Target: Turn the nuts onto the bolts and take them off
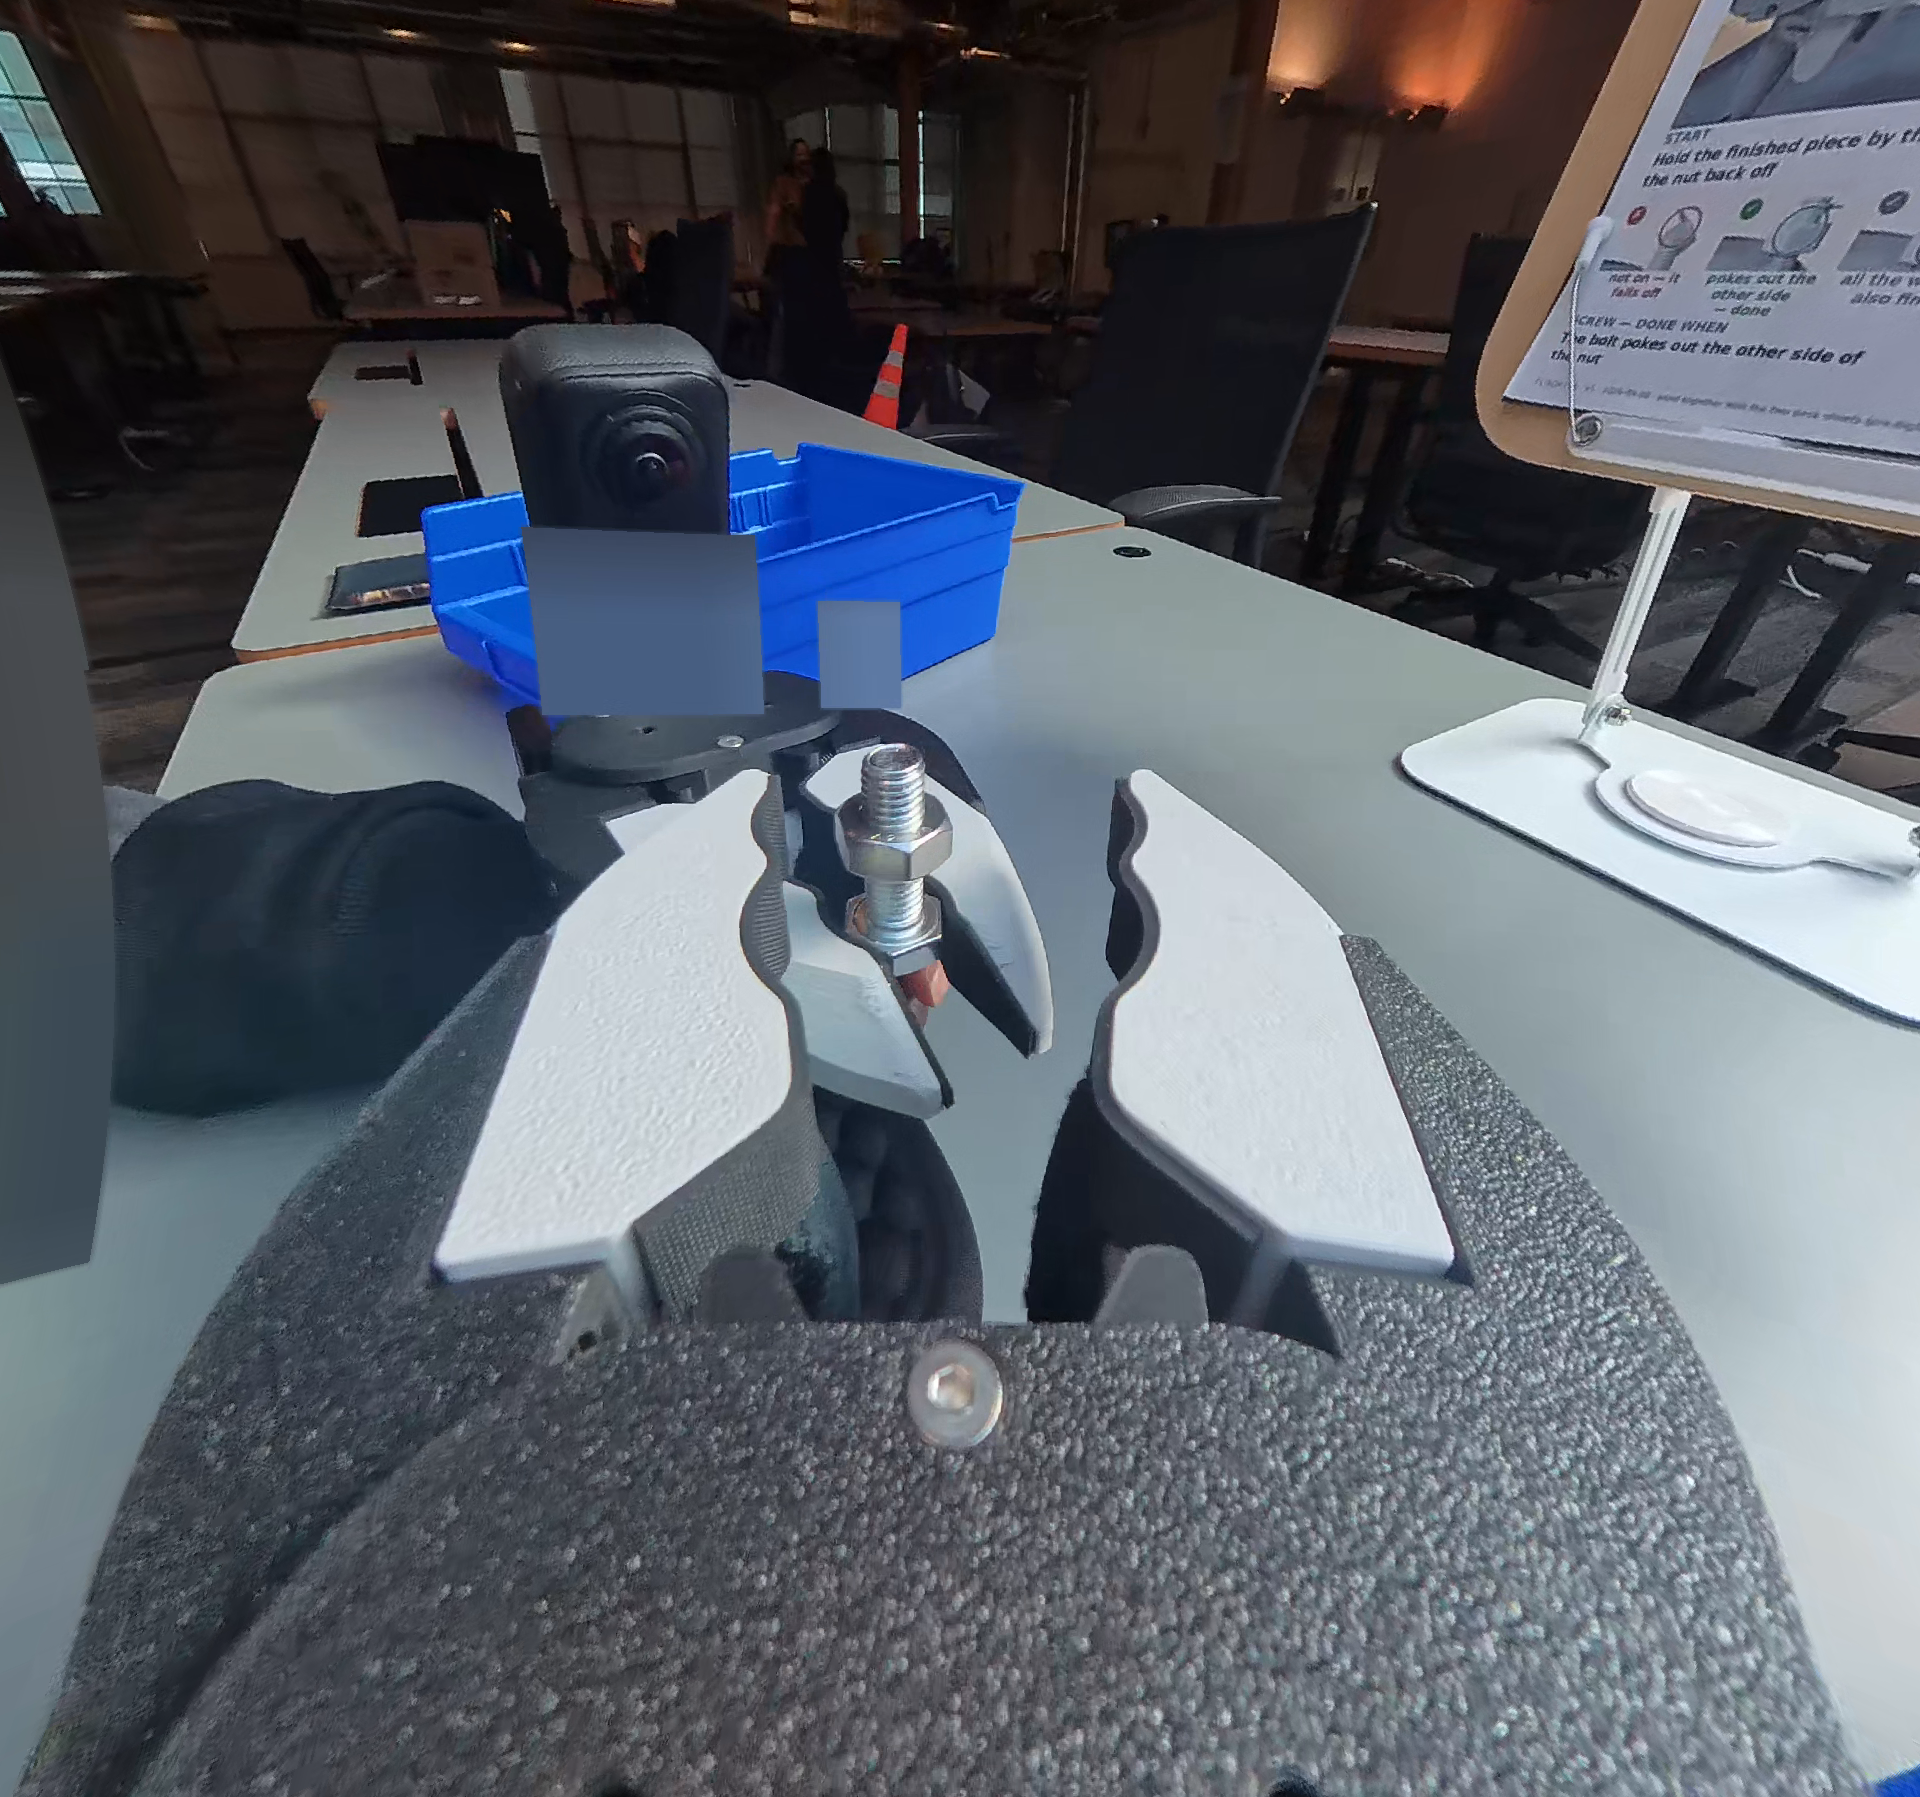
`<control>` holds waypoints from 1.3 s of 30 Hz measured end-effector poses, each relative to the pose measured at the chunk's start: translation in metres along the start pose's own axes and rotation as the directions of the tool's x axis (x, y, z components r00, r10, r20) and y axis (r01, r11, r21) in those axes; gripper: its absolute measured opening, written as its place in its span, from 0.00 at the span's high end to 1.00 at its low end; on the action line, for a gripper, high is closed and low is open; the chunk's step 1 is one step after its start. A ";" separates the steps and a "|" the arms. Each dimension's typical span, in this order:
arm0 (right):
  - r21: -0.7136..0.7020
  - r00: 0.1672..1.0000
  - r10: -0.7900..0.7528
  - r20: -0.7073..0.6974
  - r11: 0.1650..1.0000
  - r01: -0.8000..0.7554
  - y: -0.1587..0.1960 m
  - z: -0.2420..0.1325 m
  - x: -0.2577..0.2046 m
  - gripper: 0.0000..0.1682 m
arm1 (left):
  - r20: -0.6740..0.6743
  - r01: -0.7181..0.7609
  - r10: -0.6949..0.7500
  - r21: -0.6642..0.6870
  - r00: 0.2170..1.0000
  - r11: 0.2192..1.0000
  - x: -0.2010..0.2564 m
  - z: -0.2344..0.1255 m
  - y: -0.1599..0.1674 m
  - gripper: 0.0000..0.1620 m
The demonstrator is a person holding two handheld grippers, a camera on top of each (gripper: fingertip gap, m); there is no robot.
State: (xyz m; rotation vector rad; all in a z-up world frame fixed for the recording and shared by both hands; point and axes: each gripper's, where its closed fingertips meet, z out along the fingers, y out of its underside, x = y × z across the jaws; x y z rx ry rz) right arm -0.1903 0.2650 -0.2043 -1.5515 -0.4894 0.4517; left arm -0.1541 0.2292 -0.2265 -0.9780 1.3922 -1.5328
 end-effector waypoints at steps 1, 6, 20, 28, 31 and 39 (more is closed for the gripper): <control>0.005 1.000 0.008 -0.004 1.000 -0.008 0.000 0.000 0.001 0.66 | -0.007 0.002 -0.002 -0.003 1.000 1.000 0.001 0.000 0.000 0.91; -0.005 1.000 -0.001 -0.017 1.000 0.001 0.002 -0.014 0.007 0.72 | -0.015 0.017 -0.017 -0.005 1.000 1.000 0.000 0.000 0.001 0.91; 0.065 1.000 0.028 0.000 0.997 -0.028 -0.005 -0.036 0.005 0.81 | -0.017 0.035 -0.035 -0.010 0.999 0.999 -0.001 0.001 0.002 0.91; 0.059 0.998 0.052 0.039 0.997 -0.054 -0.005 -0.007 0.001 0.62 | -0.020 0.037 -0.038 -0.014 0.999 0.999 -0.001 0.001 0.002 0.91; 0.043 0.999 0.043 0.024 0.998 -0.044 -0.003 0.002 0.003 0.62 | -0.020 0.036 -0.037 -0.015 0.999 0.999 -0.001 0.001 0.002 0.91; 0.043 1.000 0.022 -0.004 0.999 -0.022 -0.002 -0.007 0.010 0.70 | -0.022 0.040 -0.040 -0.013 0.999 0.999 -0.001 0.001 0.002 0.91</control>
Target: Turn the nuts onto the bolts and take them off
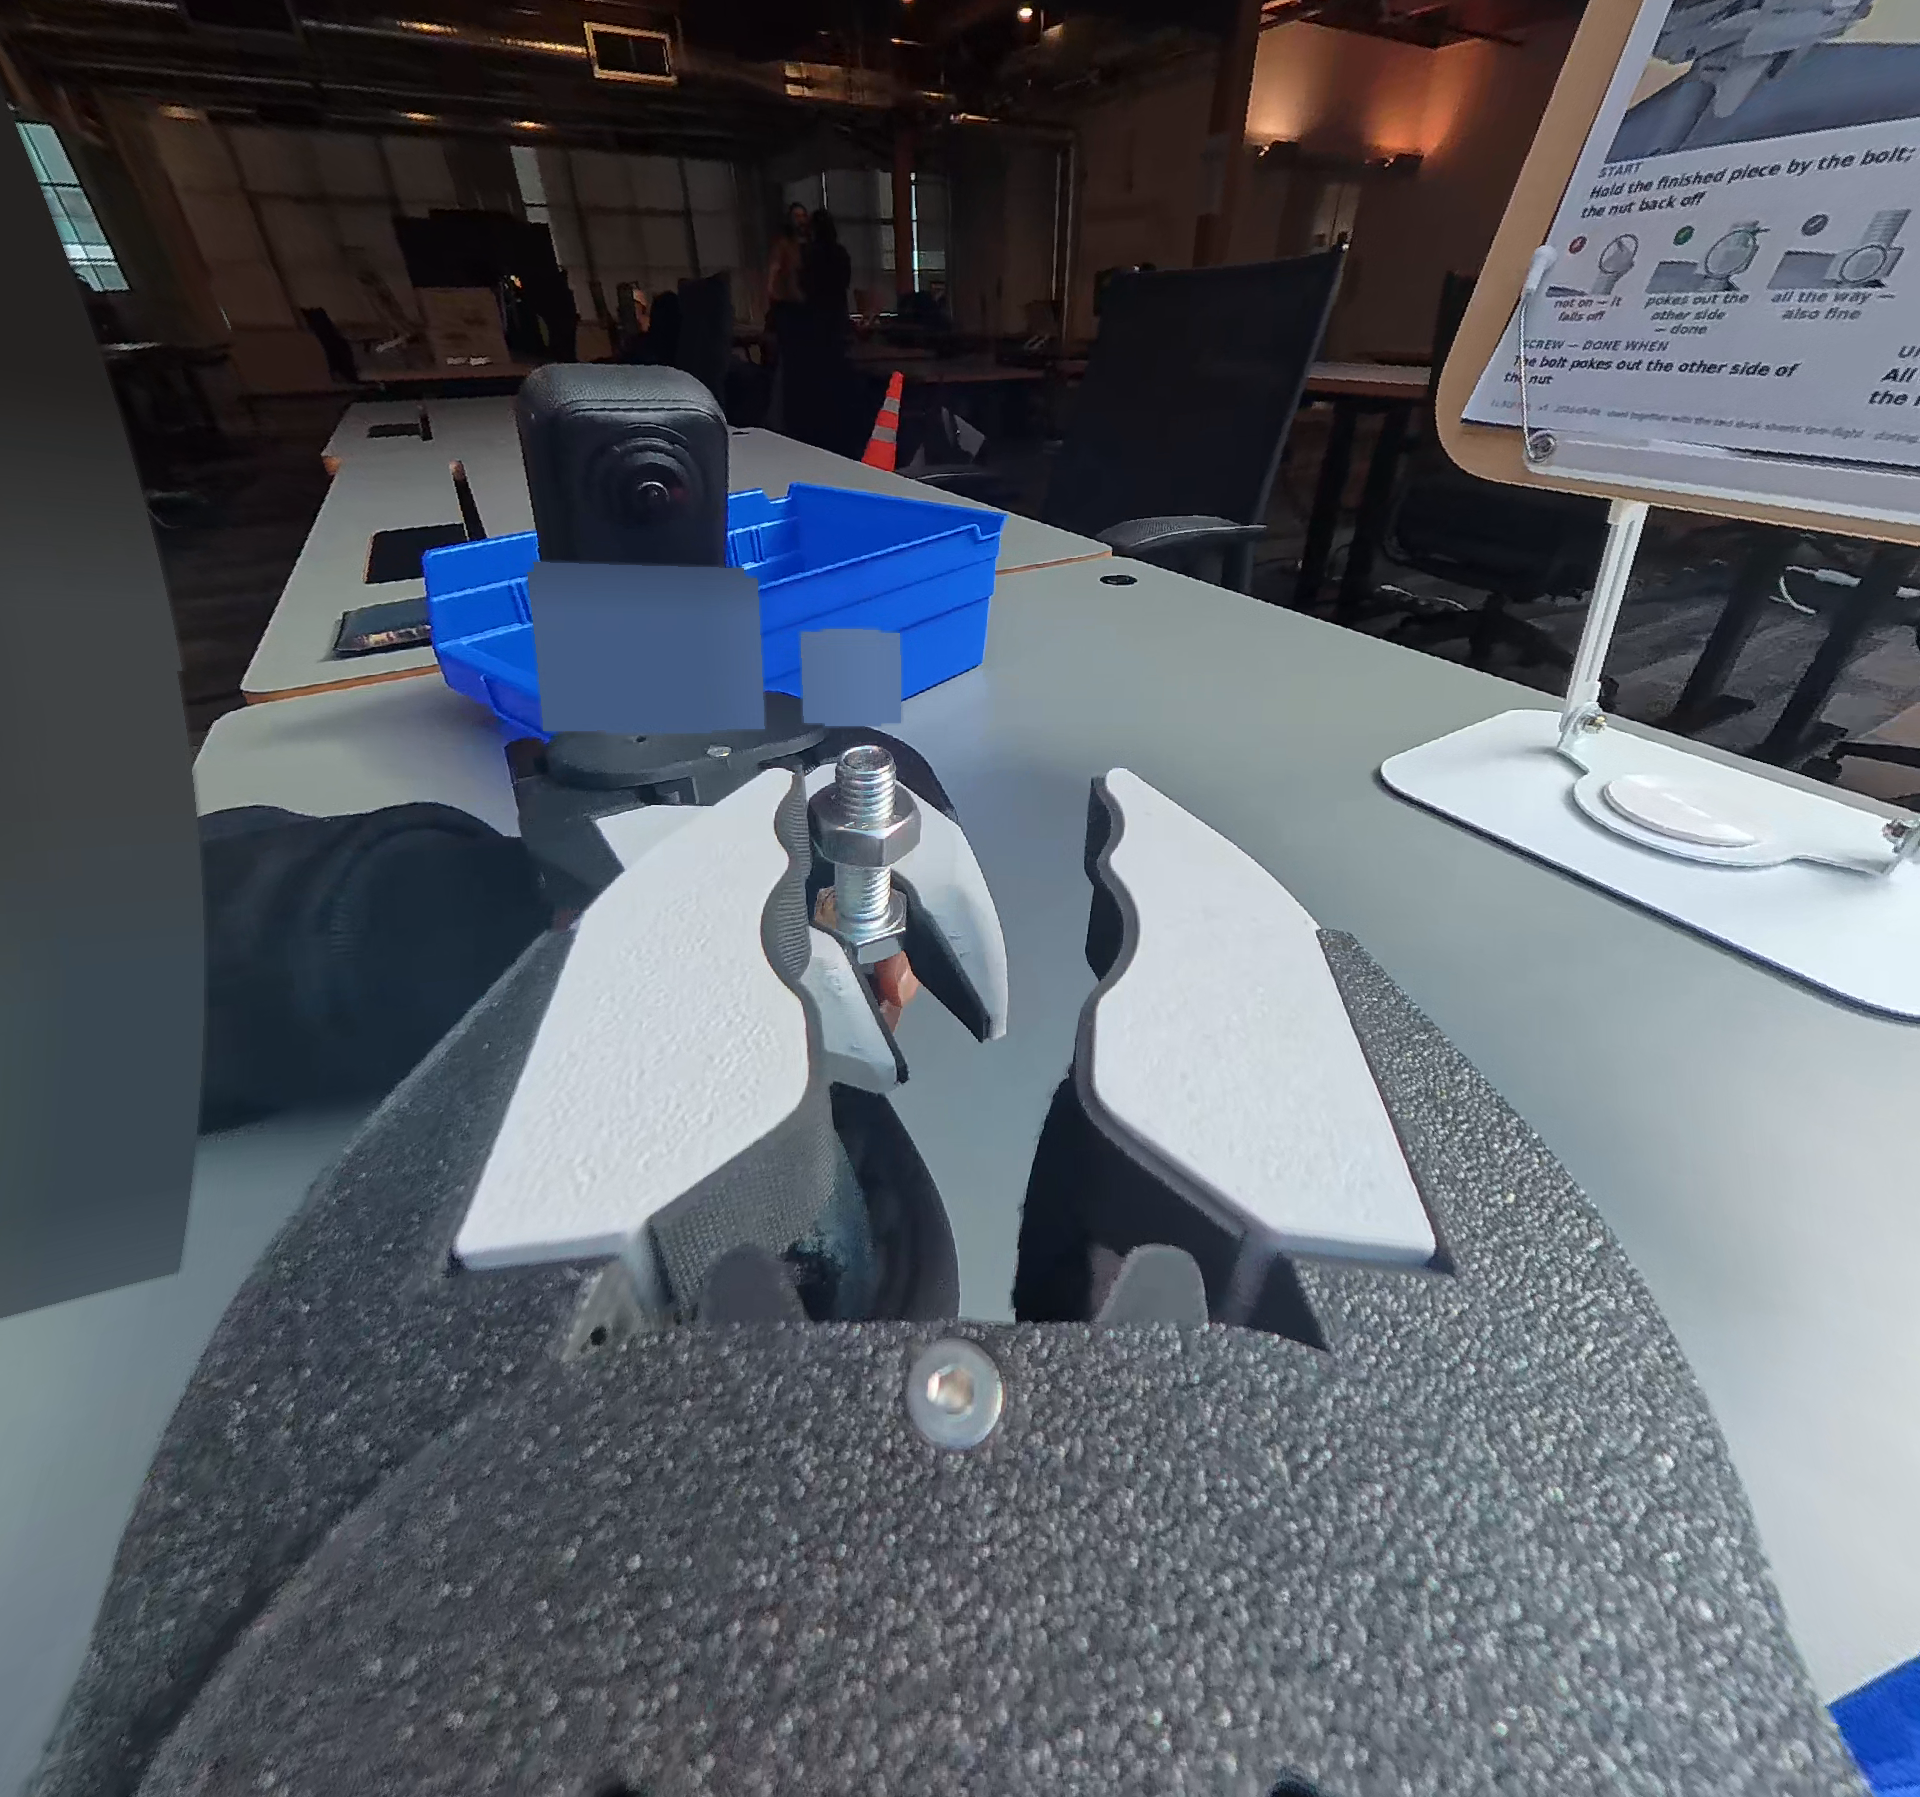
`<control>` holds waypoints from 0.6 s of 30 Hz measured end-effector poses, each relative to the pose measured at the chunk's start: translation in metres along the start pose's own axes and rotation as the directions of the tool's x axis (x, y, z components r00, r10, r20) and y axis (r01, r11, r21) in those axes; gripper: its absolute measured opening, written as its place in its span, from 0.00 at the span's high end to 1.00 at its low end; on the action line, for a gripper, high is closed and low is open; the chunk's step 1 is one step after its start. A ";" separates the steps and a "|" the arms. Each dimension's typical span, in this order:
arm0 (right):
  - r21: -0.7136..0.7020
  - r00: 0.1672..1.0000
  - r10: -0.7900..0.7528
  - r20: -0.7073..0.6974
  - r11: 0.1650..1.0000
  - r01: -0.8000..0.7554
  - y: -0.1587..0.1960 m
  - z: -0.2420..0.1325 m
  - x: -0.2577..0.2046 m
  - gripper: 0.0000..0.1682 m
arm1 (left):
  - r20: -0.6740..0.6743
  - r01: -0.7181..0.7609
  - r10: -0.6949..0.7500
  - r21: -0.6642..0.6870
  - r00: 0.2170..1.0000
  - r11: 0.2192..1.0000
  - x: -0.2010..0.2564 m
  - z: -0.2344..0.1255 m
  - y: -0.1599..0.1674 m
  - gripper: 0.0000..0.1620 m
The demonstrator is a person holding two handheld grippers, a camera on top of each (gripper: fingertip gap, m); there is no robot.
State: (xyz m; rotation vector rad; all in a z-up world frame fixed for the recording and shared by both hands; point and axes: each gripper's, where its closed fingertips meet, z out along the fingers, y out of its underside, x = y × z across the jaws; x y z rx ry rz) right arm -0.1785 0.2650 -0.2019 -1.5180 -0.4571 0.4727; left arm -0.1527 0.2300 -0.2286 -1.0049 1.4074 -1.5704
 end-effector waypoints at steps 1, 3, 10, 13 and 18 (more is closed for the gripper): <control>-0.004 1.000 0.004 0.003 1.000 -0.004 0.000 -0.002 0.000 0.70 | 0.000 0.001 -0.001 0.000 1.000 1.000 0.000 0.000 0.000 0.91; -0.006 1.000 0.008 0.000 1.000 -0.008 0.001 -0.006 0.000 0.70 | -0.001 0.000 0.000 -0.002 1.000 1.000 0.000 0.000 0.000 0.91; -0.014 0.999 -0.010 0.041 1.000 0.010 0.001 -0.014 -0.007 0.82 | 0.000 0.000 0.000 -0.009 1.000 1.000 0.000 0.001 0.001 0.91; -0.017 0.999 -0.018 0.047 1.000 0.018 0.000 -0.017 -0.009 0.86 | 0.000 0.008 -0.008 0.004 1.000 1.000 -0.001 -0.001 0.000 0.91; -0.011 0.999 -0.033 0.032 0.999 0.033 -0.001 -0.020 -0.006 0.98 | -0.004 0.007 -0.007 0.002 1.000 1.000 0.000 0.000 0.000 0.91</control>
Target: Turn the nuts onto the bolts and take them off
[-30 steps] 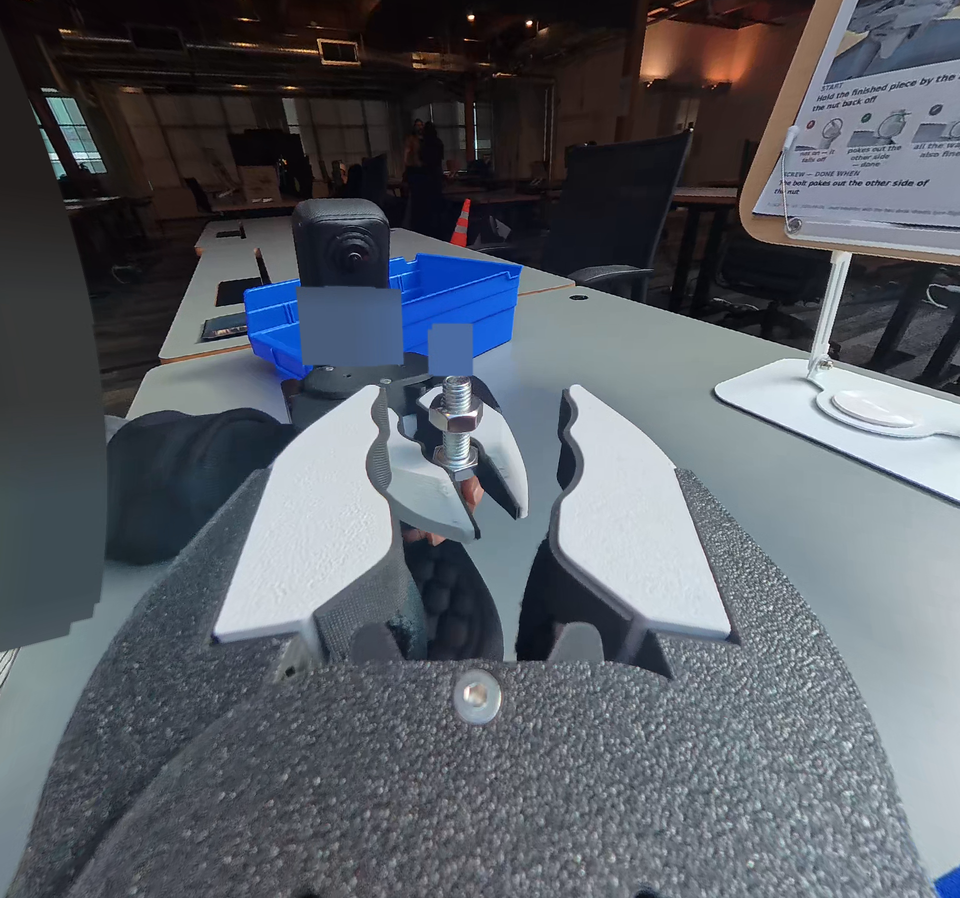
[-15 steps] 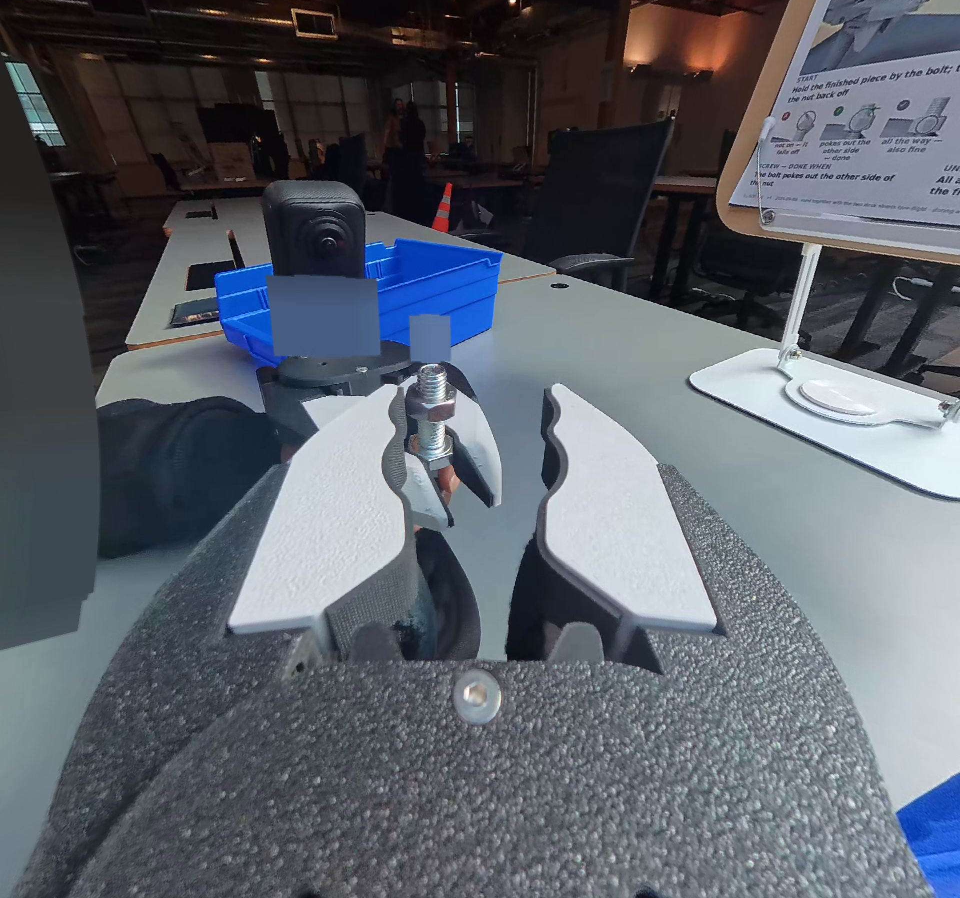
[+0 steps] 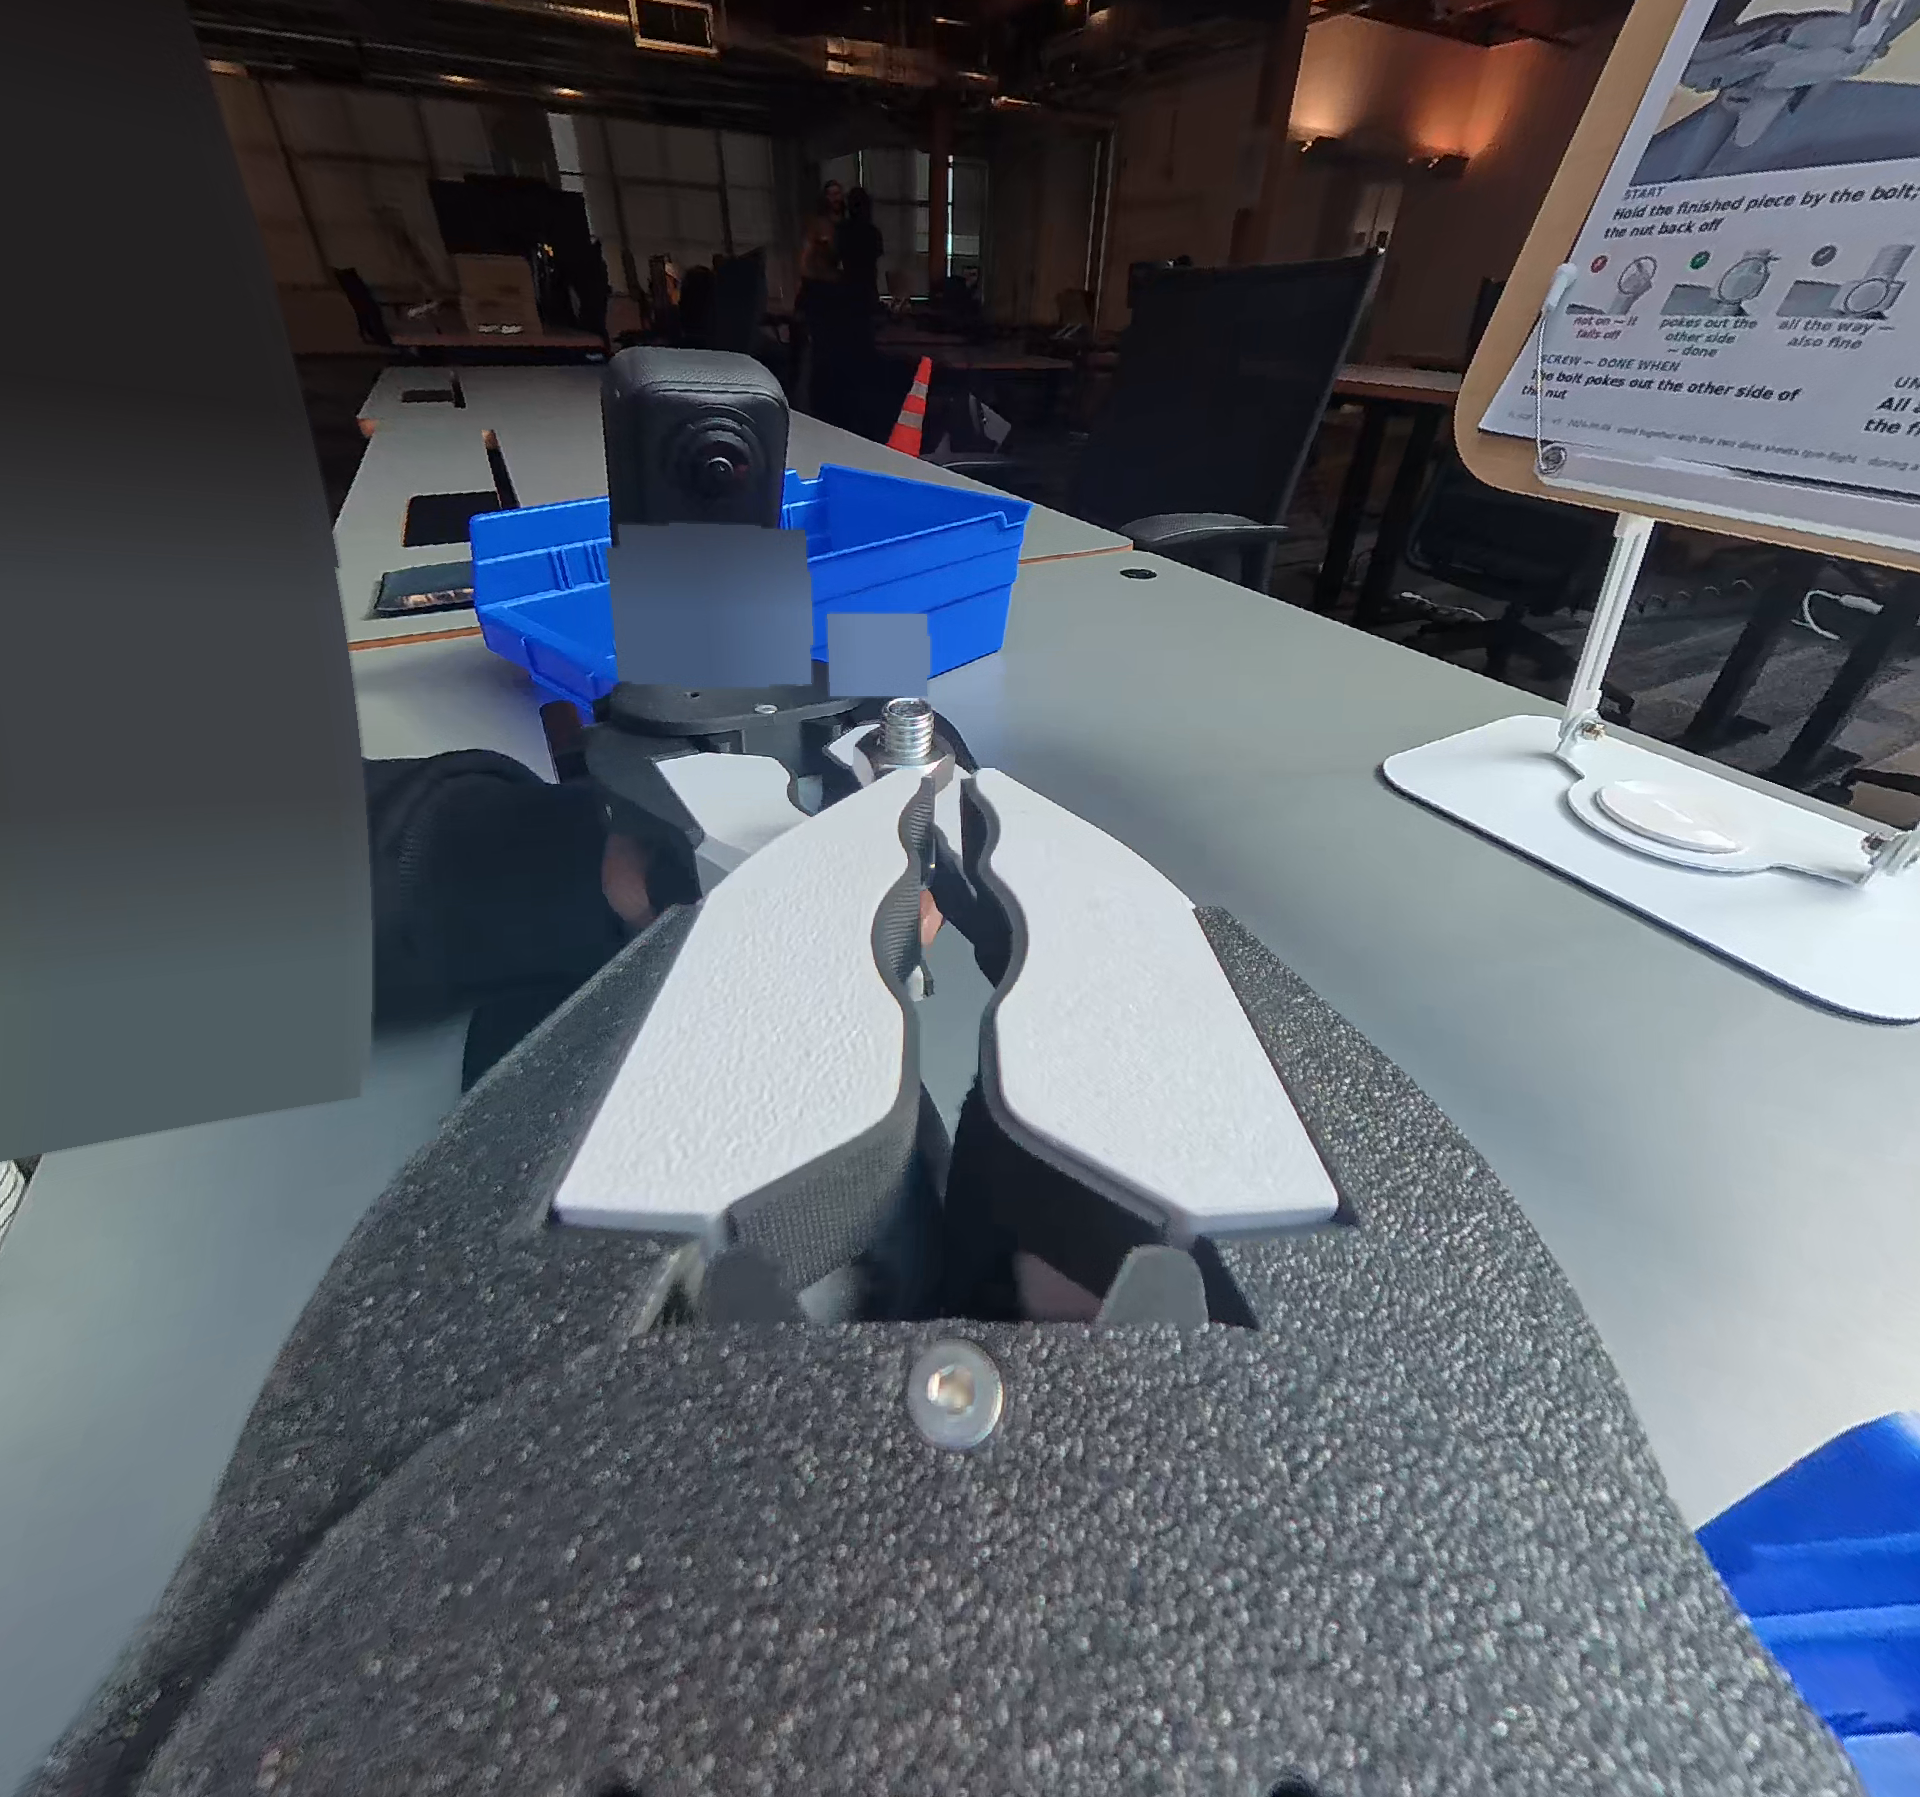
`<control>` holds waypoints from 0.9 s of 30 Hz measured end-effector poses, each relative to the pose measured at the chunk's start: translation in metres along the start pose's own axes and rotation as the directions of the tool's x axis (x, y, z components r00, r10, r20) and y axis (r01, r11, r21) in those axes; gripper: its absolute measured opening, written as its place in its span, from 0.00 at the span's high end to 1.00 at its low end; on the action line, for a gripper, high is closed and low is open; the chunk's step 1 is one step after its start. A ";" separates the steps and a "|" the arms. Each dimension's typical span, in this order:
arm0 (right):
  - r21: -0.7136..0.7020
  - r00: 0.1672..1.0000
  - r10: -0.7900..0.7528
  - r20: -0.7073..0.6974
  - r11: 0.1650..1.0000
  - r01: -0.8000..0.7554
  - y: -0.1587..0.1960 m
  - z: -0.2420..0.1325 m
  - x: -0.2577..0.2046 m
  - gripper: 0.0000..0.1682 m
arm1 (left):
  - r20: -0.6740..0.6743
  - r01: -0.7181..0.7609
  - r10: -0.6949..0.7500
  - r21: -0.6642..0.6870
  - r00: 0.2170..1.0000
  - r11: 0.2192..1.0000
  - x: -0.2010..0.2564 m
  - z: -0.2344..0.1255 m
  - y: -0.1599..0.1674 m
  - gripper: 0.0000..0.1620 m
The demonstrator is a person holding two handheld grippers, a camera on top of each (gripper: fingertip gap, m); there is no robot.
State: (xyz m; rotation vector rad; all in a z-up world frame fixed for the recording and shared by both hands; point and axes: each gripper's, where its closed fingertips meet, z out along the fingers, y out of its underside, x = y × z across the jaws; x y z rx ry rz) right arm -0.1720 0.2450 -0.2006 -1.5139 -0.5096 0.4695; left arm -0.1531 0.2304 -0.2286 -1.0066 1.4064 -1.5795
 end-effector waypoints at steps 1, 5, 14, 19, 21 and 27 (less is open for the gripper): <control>0.004 1.000 0.000 -0.001 1.000 0.000 0.000 0.000 0.001 0.98 | 0.000 -0.004 0.004 -0.003 1.000 1.000 0.000 0.000 0.000 0.91; -0.004 1.000 0.000 0.008 1.000 0.000 0.000 0.000 0.000 0.98 | 0.001 -0.001 0.001 0.001 1.000 1.000 0.000 0.000 0.000 0.91; 0.005 0.996 0.080 0.046 0.997 -0.080 0.000 0.013 -0.004 0.69 | 0.006 0.000 0.000 -0.003 1.000 1.000 -0.001 0.000 0.000 0.91; 0.010 0.994 0.091 0.054 0.996 -0.091 0.002 0.024 -0.005 0.79 | 0.005 -0.001 0.001 -0.001 1.000 1.000 0.000 0.000 0.000 0.91; 0.007 0.996 0.077 0.042 0.997 -0.077 0.003 0.022 -0.004 0.81 | 0.003 0.000 0.000 0.000 1.000 1.000 0.000 0.000 0.000 0.91; 0.002 0.998 0.060 0.035 0.998 -0.060 0.001 0.011 -0.002 0.82 | 0.004 0.006 -0.006 0.006 1.000 1.000 -0.001 -0.001 0.000 0.91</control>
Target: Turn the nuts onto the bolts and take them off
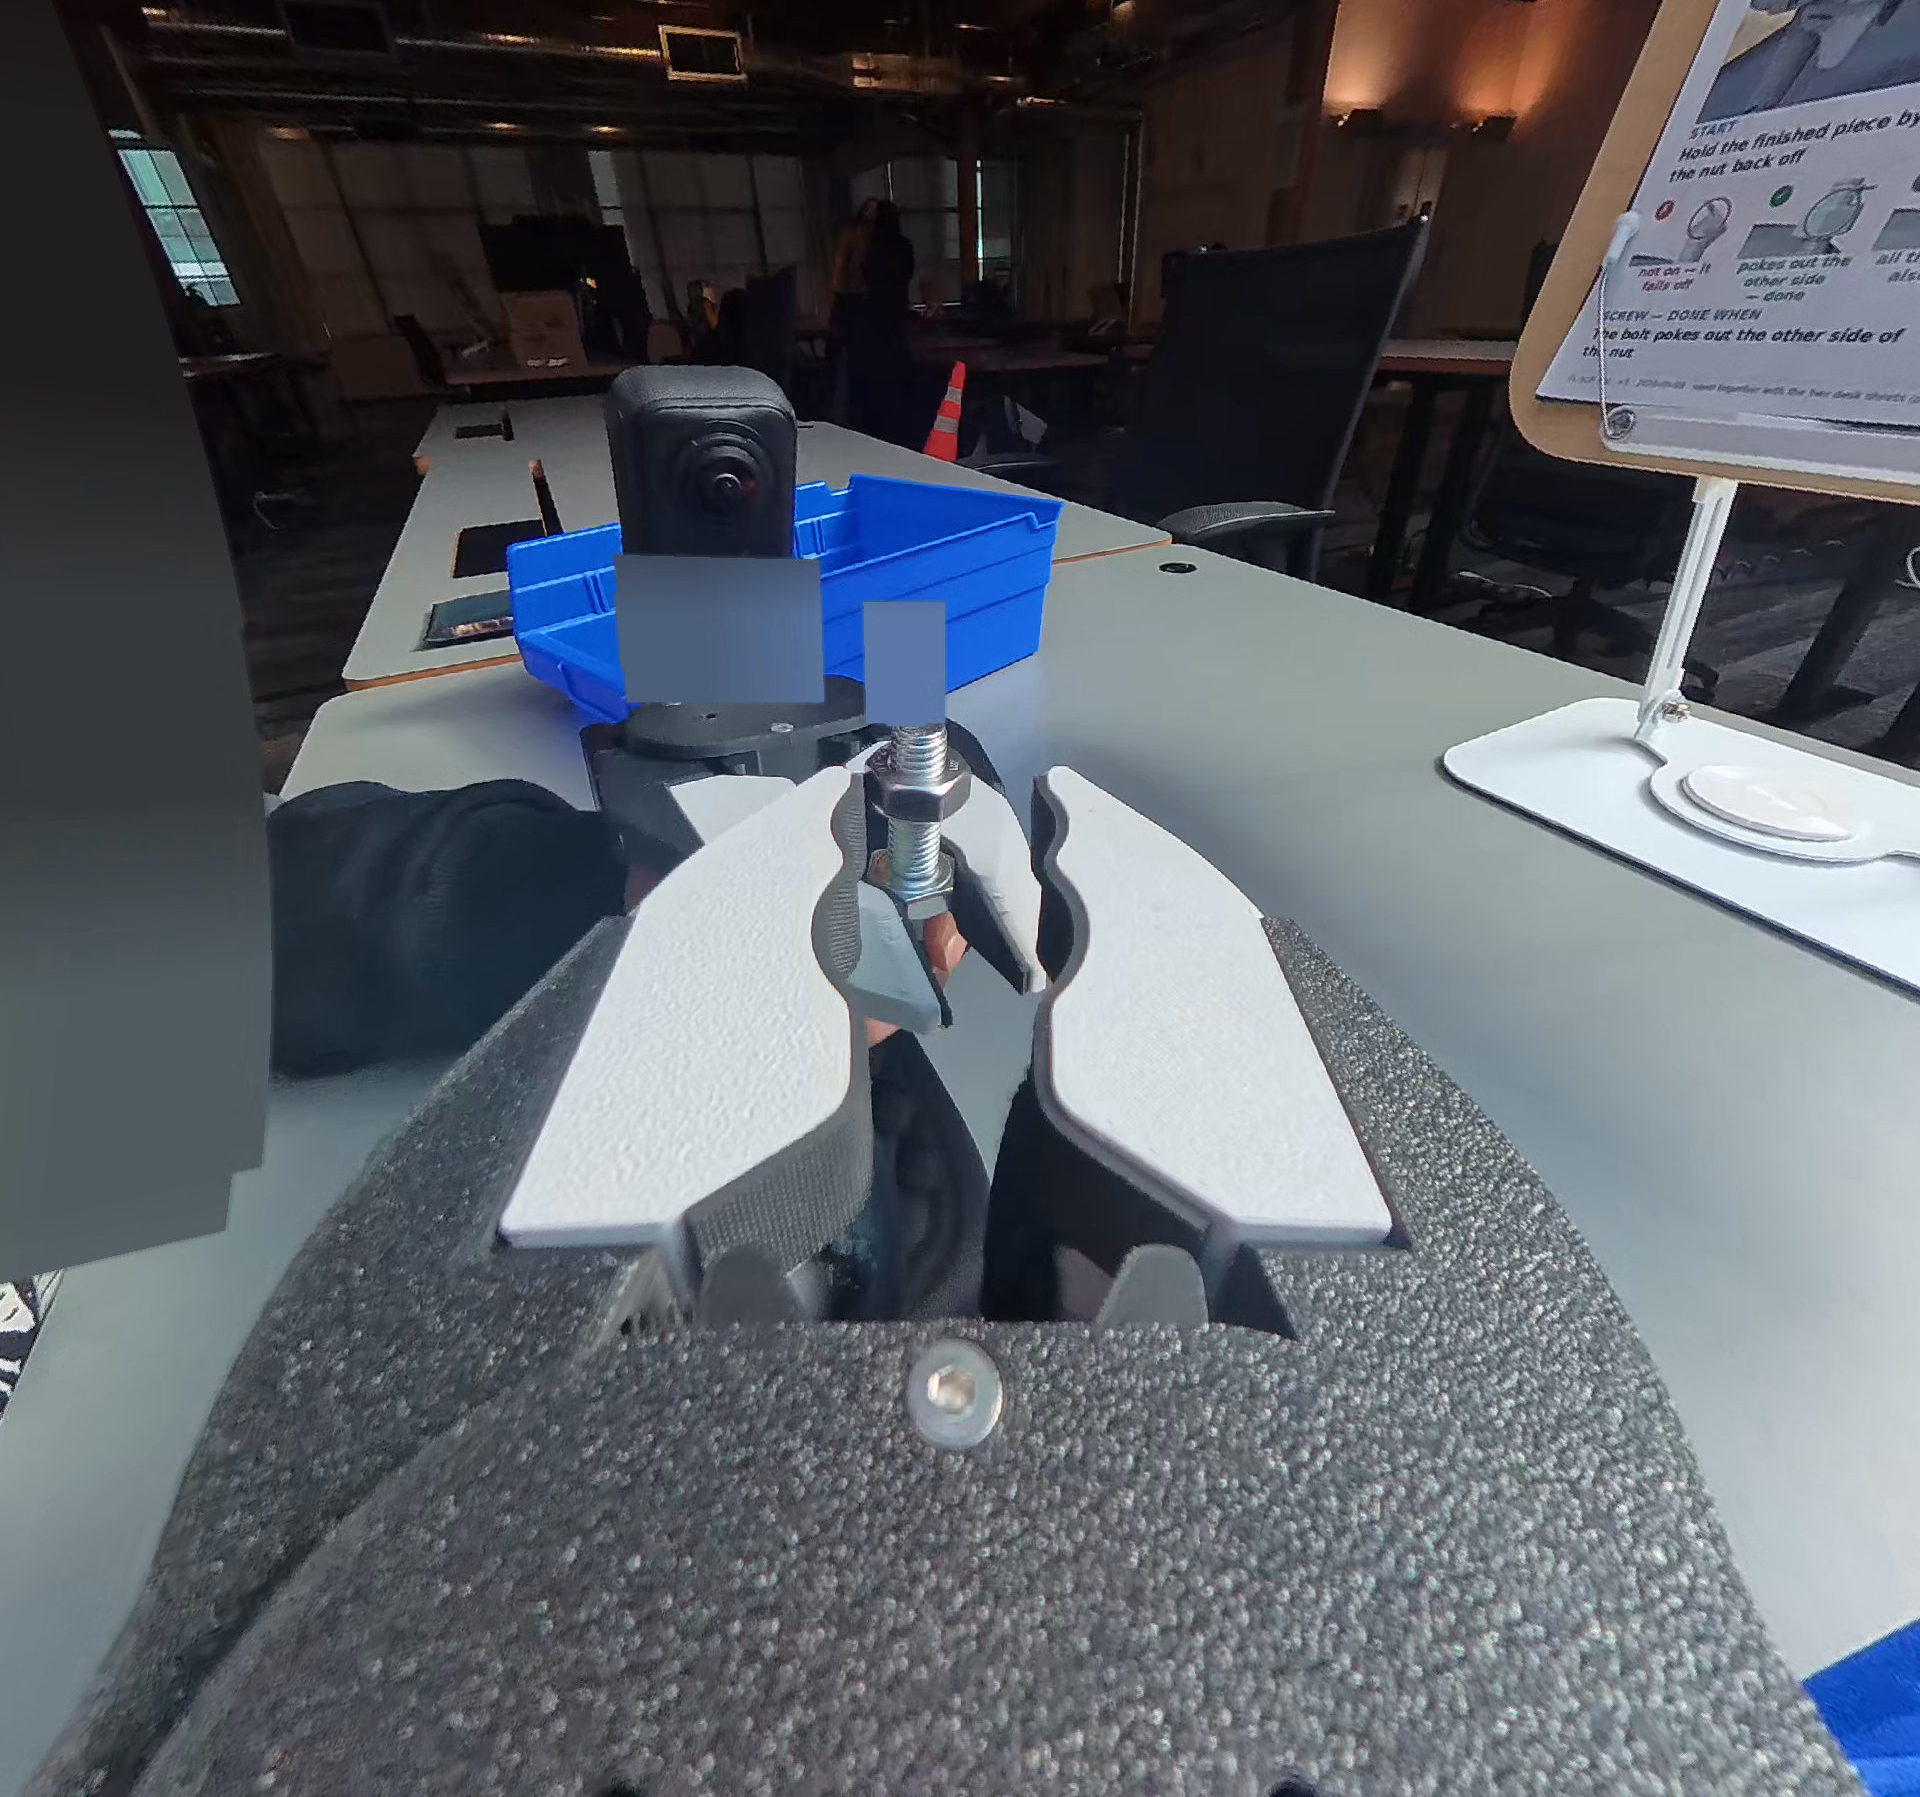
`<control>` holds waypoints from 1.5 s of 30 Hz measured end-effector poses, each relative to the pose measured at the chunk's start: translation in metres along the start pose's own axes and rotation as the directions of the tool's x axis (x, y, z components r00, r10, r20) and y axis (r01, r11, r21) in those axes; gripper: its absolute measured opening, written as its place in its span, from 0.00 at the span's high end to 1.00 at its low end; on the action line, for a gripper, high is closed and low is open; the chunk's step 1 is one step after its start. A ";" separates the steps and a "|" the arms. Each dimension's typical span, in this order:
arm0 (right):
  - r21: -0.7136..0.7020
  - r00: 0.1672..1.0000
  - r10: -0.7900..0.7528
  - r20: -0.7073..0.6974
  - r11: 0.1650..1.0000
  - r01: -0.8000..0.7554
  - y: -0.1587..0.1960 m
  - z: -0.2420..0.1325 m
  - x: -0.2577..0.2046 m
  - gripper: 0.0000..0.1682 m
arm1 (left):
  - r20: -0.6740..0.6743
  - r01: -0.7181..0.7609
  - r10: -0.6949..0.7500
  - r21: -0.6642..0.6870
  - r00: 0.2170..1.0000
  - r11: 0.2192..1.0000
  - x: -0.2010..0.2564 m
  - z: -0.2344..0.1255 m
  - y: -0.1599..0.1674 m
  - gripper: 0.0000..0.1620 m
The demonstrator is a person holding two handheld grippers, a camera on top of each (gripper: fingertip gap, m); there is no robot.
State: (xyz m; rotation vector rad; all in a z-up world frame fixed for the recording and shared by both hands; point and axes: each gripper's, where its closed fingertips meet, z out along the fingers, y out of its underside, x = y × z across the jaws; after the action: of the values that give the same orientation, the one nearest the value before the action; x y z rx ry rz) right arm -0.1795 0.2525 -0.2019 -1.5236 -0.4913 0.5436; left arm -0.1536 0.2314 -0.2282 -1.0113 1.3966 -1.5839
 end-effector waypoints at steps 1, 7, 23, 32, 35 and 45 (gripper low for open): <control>-0.002 1.000 -0.003 0.001 1.000 0.003 0.000 -0.001 0.000 0.83 | -0.001 -0.001 0.001 -0.002 1.000 1.000 0.000 0.000 0.000 0.91; -0.015 1.000 -0.031 0.002 0.999 0.031 -0.001 -0.006 -0.001 0.86 | 0.001 -0.003 0.003 0.001 1.000 1.000 0.000 0.000 0.000 0.91; -0.008 1.000 0.007 0.027 1.000 -0.007 -0.001 0.000 -0.003 0.70 | 0.001 -0.011 0.011 -0.008 1.000 1.000 0.001 0.001 0.001 0.91; -0.009 1.000 -0.003 0.012 1.000 0.003 0.001 0.010 0.000 0.80 | 0.001 -0.012 0.012 -0.010 1.000 1.000 0.001 0.001 0.001 0.91; -0.011 1.000 -0.014 0.010 1.000 0.015 0.000 0.002 -0.001 0.82 | 0.000 -0.006 0.006 -0.007 1.000 1.000 0.001 0.001 0.001 0.91; 0.000 0.999 -0.032 -0.008 0.999 0.032 -0.003 -0.012 0.004 0.98 | 0.000 -0.011 0.011 -0.010 1.000 1.000 0.001 0.001 0.001 0.91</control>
State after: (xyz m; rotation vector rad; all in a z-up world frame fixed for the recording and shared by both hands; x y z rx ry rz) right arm -0.1693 0.2457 -0.1986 -1.5144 -0.5086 0.5120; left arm -0.1531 0.2295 -0.2291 -1.0079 1.4088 -1.5700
